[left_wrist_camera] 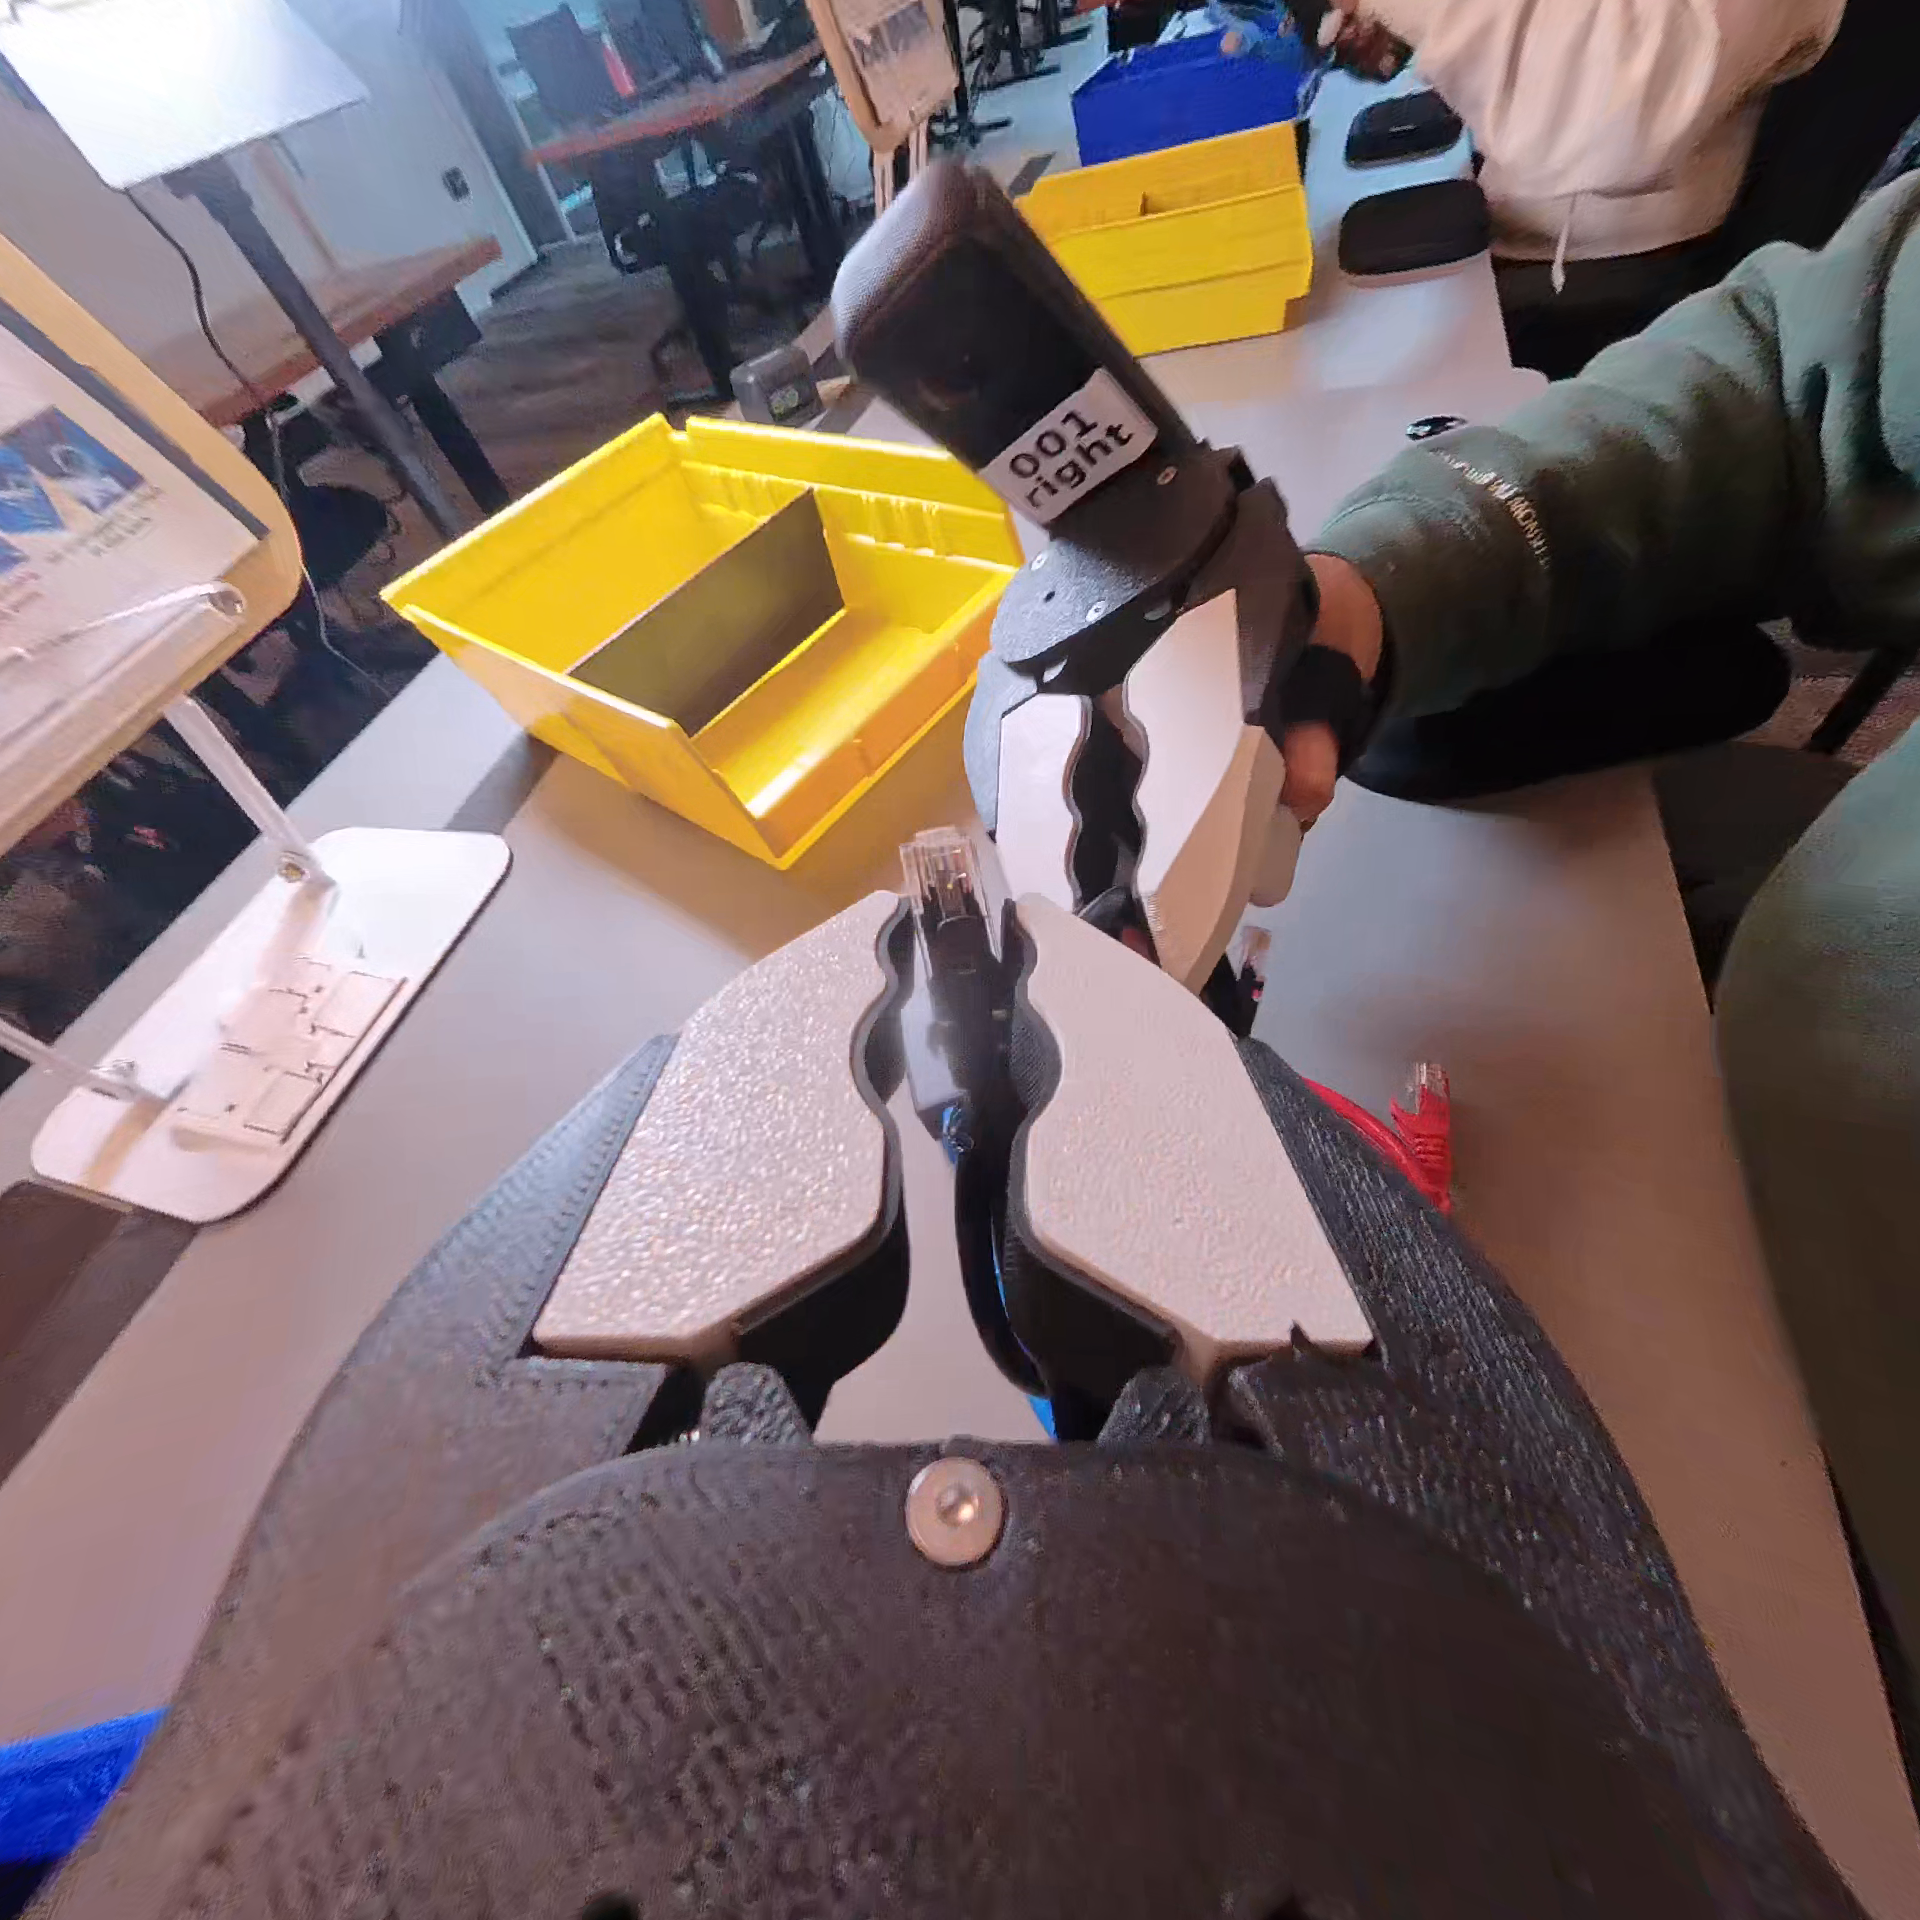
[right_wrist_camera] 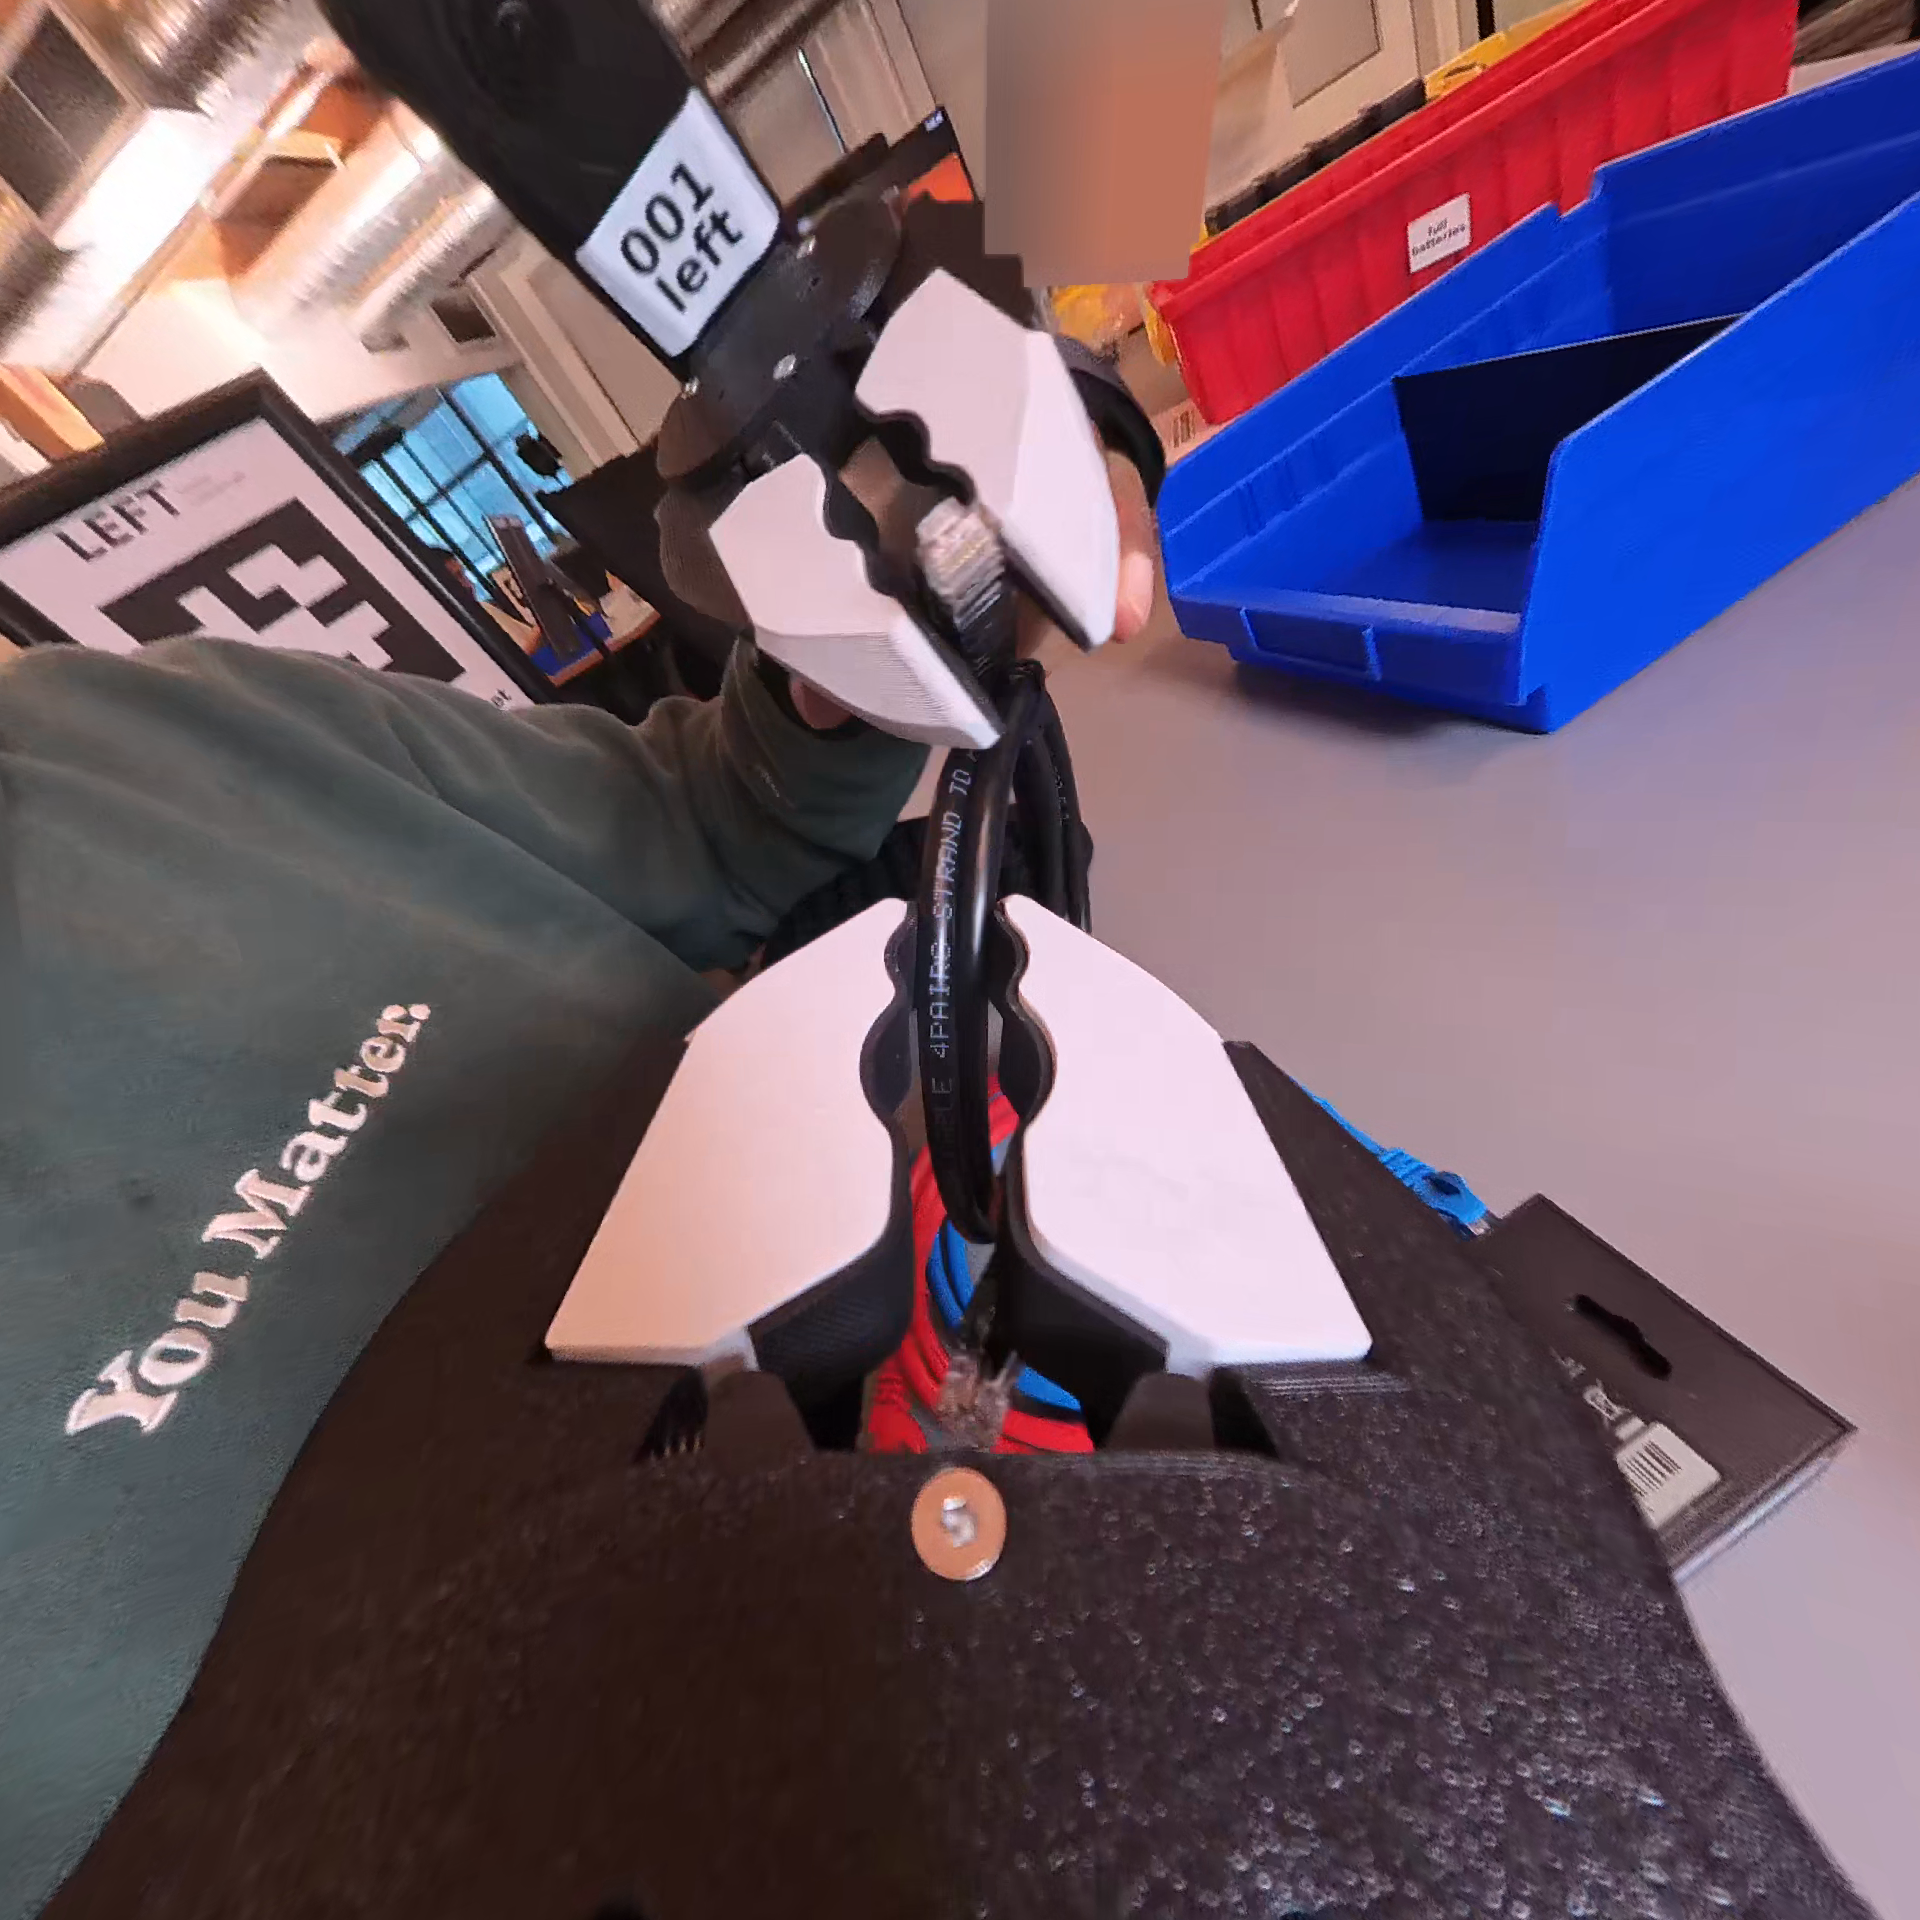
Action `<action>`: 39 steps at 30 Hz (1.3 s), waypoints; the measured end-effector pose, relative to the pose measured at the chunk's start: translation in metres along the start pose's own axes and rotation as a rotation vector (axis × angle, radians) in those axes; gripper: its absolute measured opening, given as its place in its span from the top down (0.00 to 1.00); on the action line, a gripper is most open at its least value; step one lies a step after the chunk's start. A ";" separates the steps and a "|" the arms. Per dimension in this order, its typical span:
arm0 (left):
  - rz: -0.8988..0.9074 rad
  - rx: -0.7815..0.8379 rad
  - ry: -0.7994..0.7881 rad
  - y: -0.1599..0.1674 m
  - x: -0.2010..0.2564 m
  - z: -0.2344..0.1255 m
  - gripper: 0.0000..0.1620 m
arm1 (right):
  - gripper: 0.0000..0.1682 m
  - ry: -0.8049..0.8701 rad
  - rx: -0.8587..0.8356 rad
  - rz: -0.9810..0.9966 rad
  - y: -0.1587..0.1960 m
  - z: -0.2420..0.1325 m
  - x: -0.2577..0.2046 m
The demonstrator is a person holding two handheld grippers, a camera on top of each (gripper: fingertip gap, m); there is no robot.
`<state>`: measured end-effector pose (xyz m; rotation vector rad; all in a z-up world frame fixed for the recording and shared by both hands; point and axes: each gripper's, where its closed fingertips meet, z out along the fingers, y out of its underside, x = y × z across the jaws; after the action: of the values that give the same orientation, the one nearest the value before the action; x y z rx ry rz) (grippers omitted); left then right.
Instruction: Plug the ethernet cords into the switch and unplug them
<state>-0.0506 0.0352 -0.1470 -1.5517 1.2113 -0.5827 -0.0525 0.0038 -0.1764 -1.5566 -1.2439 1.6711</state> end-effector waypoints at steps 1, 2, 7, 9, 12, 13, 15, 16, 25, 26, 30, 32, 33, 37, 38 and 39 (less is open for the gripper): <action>-0.013 -0.018 -0.007 0.003 -0.002 0.001 0.90 | 0.93 0.013 -0.013 -0.012 0.002 0.000 0.001; -0.024 -0.011 -0.008 0.003 -0.002 0.000 0.90 | 0.93 0.027 -0.019 -0.023 0.003 -0.001 0.002; -0.101 0.063 0.000 0.003 -0.007 -0.004 0.88 | 0.93 0.028 0.066 0.003 -0.007 -0.004 -0.001; -0.123 0.094 -0.004 0.002 -0.007 -0.005 0.87 | 0.93 0.020 0.097 0.037 -0.009 -0.006 -0.001; -0.144 0.128 -0.016 0.001 -0.008 -0.005 0.87 | 0.93 0.035 0.108 0.030 -0.009 -0.006 0.000; -0.149 0.144 -0.024 0.000 -0.009 -0.006 0.87 | 0.93 0.041 0.119 0.031 -0.011 -0.007 0.001; -0.157 0.179 -0.039 -0.005 -0.011 -0.007 0.87 | 0.93 0.051 0.150 0.028 -0.015 -0.008 0.001; -0.161 0.185 -0.047 -0.005 -0.012 -0.008 0.88 | 0.93 0.054 0.167 0.032 -0.018 -0.009 0.001; -0.129 0.230 -0.090 -0.011 -0.013 -0.008 0.93 | 0.93 0.075 0.164 0.013 -0.017 -0.007 -0.002; -0.129 0.212 -0.084 -0.010 -0.013 -0.007 0.93 | 0.93 0.079 0.154 0.002 -0.015 -0.006 -0.001; -0.148 0.105 -0.007 0.001 -0.004 -0.007 0.93 | 0.93 0.170 -0.045 -0.149 0.010 0.000 0.009; -0.160 0.036 0.058 0.008 0.005 -0.006 0.93 | 0.92 0.213 -0.149 -0.289 0.018 -0.001 0.010; -0.182 0.007 0.098 0.010 0.008 -0.008 0.93 | 0.90 0.225 -0.189 -0.358 0.019 -0.003 0.009; -0.287 -0.157 0.329 0.028 0.032 -0.020 0.92 | 0.81 0.244 -0.219 -0.536 0.008 -0.017 0.000; -0.315 -0.209 0.449 0.029 0.046 -0.032 0.93 | 0.80 0.237 -0.240 -0.556 0.009 -0.021 -0.002; -0.309 -0.284 0.542 0.033 0.059 -0.048 0.93 | 0.80 0.236 -0.269 -0.573 0.011 -0.025 -0.002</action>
<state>-0.0821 -0.0374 -0.1723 -1.9103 1.5124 -1.1256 -0.0262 0.0034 -0.1828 -1.3173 -1.6357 0.9637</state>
